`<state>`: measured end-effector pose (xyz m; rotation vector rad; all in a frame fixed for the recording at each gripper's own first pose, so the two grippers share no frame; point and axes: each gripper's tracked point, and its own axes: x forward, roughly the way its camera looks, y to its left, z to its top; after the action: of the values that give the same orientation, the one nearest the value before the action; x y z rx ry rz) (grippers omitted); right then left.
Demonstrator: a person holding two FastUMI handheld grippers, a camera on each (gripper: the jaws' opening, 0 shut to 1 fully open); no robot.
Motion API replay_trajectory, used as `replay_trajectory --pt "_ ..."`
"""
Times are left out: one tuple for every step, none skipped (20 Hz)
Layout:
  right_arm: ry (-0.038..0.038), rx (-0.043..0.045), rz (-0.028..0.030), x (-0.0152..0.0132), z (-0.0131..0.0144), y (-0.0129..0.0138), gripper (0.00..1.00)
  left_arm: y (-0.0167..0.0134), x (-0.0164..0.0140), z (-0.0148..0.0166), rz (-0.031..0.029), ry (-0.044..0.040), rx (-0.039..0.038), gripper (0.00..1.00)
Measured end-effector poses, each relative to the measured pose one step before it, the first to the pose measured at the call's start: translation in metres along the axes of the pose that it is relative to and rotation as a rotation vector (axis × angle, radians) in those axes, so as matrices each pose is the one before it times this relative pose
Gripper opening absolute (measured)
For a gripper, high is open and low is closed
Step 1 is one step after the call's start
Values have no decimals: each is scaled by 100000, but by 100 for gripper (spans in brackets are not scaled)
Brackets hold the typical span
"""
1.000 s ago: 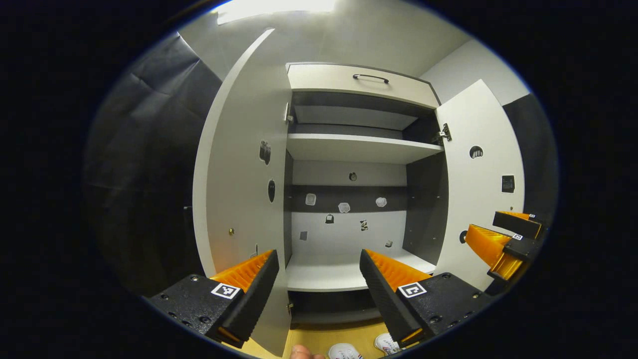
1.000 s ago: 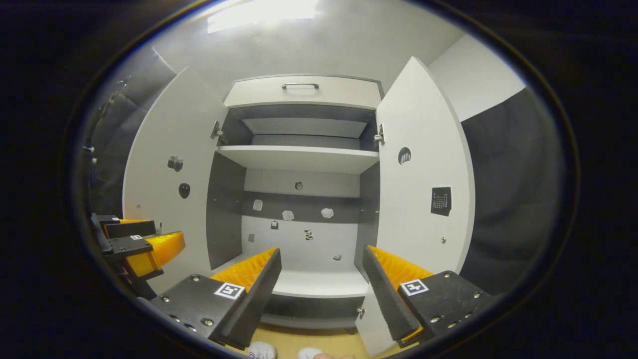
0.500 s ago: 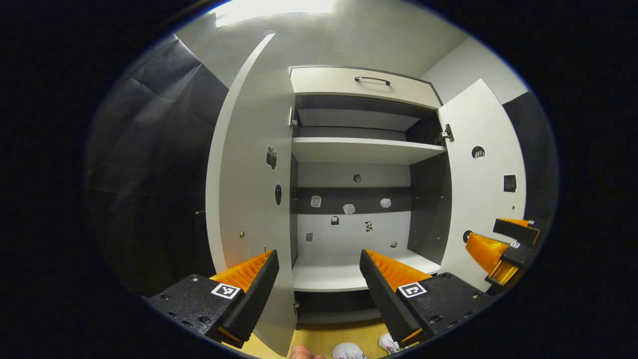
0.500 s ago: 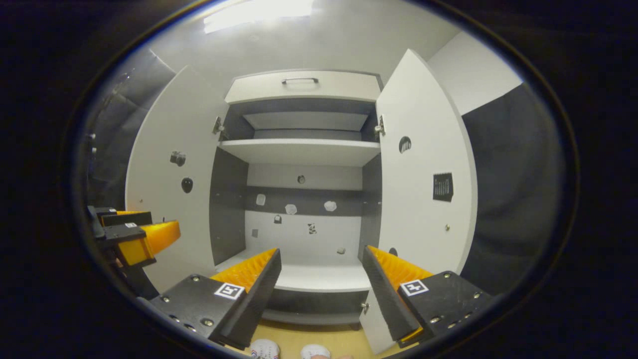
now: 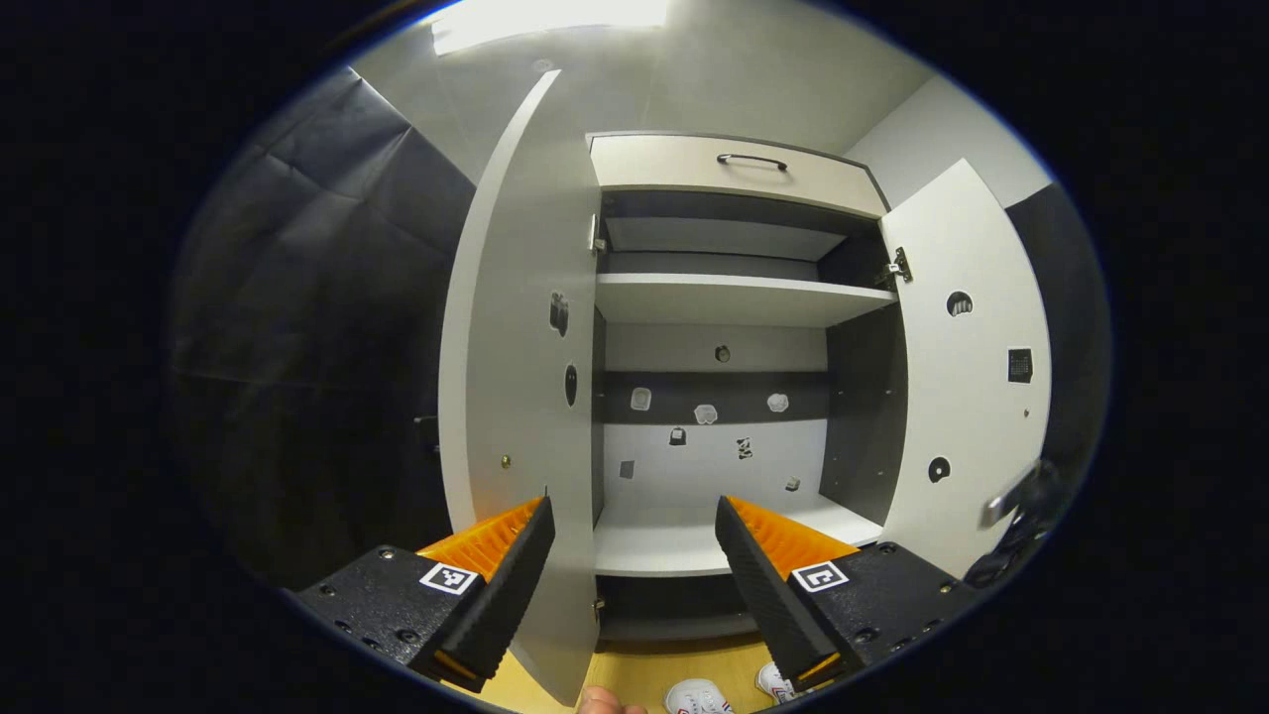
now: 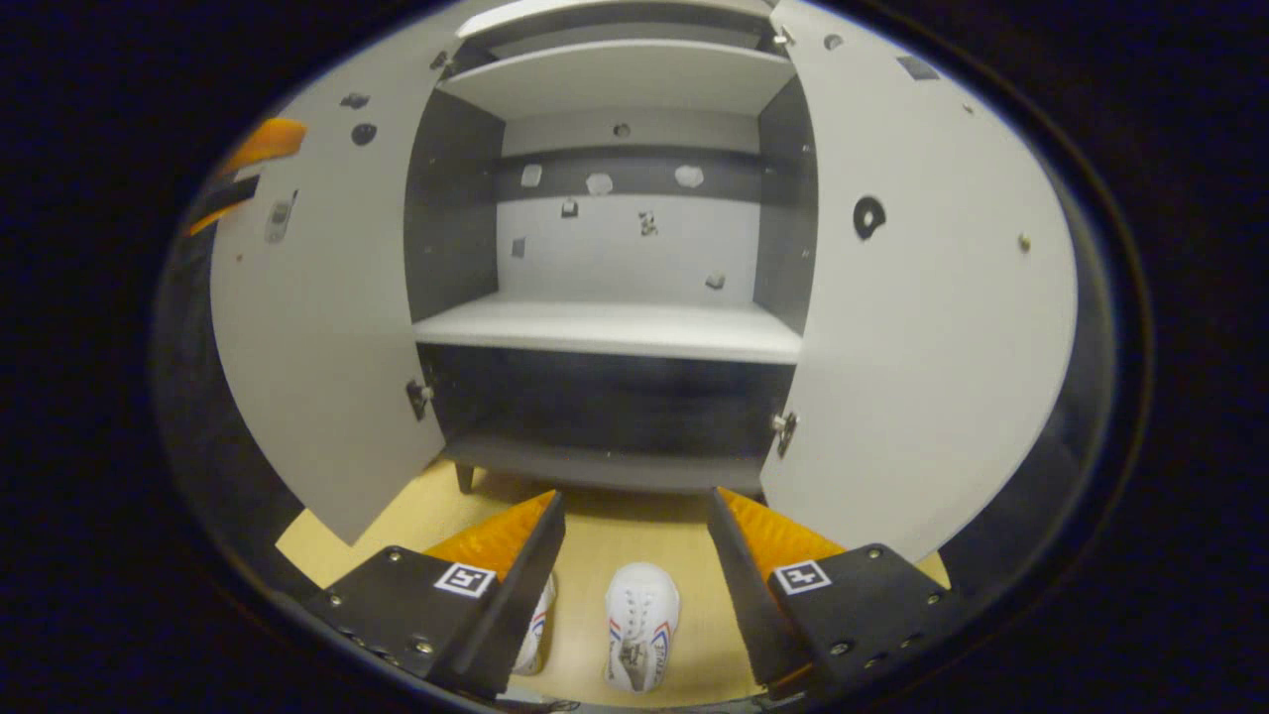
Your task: Grab one shoe with the right hand and put it into the shoe cabinet, grab the other shoe with the left hand and put it into the shoe cabinet; then close the right door with the right hand and the left door with the left hand.
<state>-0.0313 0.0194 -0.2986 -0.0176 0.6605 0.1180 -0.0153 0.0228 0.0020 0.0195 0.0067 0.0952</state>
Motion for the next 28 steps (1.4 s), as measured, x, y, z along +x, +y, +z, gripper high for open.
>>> replay_trajectory --pt "6192 -335 -89 1103 -2613 -49 87 96 -55 -66 559 243 87 99" --pt "5613 259 1787 1067 -2090 382 74 157 -89 -102 621 234 84 99" --pt "5521 210 918 1028 -2177 321 72 221 -3 -104 710 276 76 99" --pt "5892 190 1290 1059 -2116 132 73 147 -19 -168 719 466 114 99" --pt "5394 290 690 1060 -2092 179 72 200 -2 -102 623 419 0 99" --pt "5206 -342 698 1053 -1639 70 72 120 -28 -174 428 419 -100 99" --pt "4334 -280 758 1126 -1481 151 73 8 -29 -74 297 351 8 98" --pt "4548 -224 603 982 -1308 68 72 49 -47 -102 230 112 222 98" --pt "4309 126 947 866 -1389 232 72 -9 -5 -73 295 181 395 97" --pt "3352 352 611 746 -835 111 72 41 13 -158 324 318 454 97" --pt "3285 53 234 792 -914 -32 72 52 -21 -105 326 455 260 97" --pt "2288 352 329 667 -523 40 72 18 -22 -135 245 434 -43 97" --pt "2450 337 838 556 -434 81 72 0 10 -70 152 377 -225 97" --pt "1544 109 704 367 -356 104 72 0 -4 -67 200 231 -61 97" --pt "1581 -338 412 408 -217 49 72 20 -35 2 188 20 201 97" --pt "878 27 618 382 -190 136 72 17 51 -57 226 172 191 97" --pt "1229 165 678 333 -28 184 72 -1 -3 58 196 54 38 99" --pt "974 295 614 183 -32 125 72 10 12 -77 196 57 -99 99" --pt "1524 -468 -2518 861 -52 -421 72 27 5 -6 208 128 -111 99" --pt "766 639 -1440 -388 55 -370 56 42 -87 -80 201 196 -60 99" --pt "1690 685 -48 -51 21 -32 48 15 -28 -47 225 216 -100 99" --pt "1864 -686 -213 82 -50 -50 45 -5 15 -119 256 235 -192 98" --pt "1202 -2836 -1314 333 -162 -243 45 39 -17 -62 160 255 -319 99" --pt "237 -1626 -3381 1024 -617 -427 42 -9 -58 -110 38 157 -223 99" --pt "-177 -1763 -2253 -1076 844 -160 19 0 2 6 -154 73 -196 98" --pt "-135 -2053 -1799 -214 -9 -34 20 30 -48 12 -104 -63 -385 98" --pt "-799 -1524 -685 445 103 -8 20 -41 -13 14 -86 -64 -350 99" --pt "-243 -13 -1335 -435 128 203 7 2 11 -32 -125 -128 -89 97"
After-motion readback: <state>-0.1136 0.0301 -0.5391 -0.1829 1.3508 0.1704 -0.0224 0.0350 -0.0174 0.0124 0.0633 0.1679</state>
